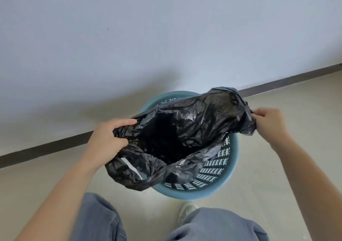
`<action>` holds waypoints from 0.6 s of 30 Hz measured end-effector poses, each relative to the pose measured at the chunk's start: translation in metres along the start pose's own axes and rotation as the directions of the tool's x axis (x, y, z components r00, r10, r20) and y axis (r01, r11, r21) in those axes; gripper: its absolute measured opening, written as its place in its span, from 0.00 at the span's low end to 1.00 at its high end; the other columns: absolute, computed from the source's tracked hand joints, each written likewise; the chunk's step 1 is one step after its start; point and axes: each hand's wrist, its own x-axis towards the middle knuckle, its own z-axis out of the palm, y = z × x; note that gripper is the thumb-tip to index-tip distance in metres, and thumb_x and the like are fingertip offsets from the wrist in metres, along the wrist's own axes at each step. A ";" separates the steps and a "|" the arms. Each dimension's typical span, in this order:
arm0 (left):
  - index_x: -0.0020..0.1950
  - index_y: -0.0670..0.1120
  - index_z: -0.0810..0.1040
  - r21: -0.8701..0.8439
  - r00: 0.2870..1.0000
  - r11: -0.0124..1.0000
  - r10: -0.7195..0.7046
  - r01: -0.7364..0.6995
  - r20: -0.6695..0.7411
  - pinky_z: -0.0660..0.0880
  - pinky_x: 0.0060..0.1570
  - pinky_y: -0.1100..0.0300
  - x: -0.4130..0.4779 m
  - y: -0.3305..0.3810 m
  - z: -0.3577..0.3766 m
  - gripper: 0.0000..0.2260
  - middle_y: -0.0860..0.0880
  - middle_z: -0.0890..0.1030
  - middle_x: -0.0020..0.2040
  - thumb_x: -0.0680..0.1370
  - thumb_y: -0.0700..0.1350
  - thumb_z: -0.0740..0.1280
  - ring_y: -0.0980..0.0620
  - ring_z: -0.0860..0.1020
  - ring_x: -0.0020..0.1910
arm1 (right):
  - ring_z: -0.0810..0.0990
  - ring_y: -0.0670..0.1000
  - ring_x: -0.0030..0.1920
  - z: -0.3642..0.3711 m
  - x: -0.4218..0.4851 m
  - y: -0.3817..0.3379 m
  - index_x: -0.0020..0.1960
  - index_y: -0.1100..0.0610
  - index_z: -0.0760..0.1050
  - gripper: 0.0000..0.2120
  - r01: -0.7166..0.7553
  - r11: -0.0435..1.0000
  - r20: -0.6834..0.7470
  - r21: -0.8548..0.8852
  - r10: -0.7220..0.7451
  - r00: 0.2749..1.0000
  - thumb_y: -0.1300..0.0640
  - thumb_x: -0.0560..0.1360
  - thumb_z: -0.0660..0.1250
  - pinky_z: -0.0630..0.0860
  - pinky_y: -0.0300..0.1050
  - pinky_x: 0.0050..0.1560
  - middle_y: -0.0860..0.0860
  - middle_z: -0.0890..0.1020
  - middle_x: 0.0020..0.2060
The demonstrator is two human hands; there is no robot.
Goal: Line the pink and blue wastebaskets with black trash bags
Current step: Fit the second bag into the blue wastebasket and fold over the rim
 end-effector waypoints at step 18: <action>0.53 0.53 0.82 0.094 0.959 0.972 0.230 -0.217 -0.167 0.70 0.43 0.73 0.000 -0.018 -0.016 0.26 0.61 0.77 0.55 0.70 0.25 0.58 0.63 0.77 0.45 | 0.79 0.55 0.48 0.065 0.015 -0.076 0.46 0.53 0.76 0.09 0.647 0.723 0.413 -0.240 -0.527 0.742 0.65 0.72 0.60 0.72 0.49 0.51 0.52 0.81 0.42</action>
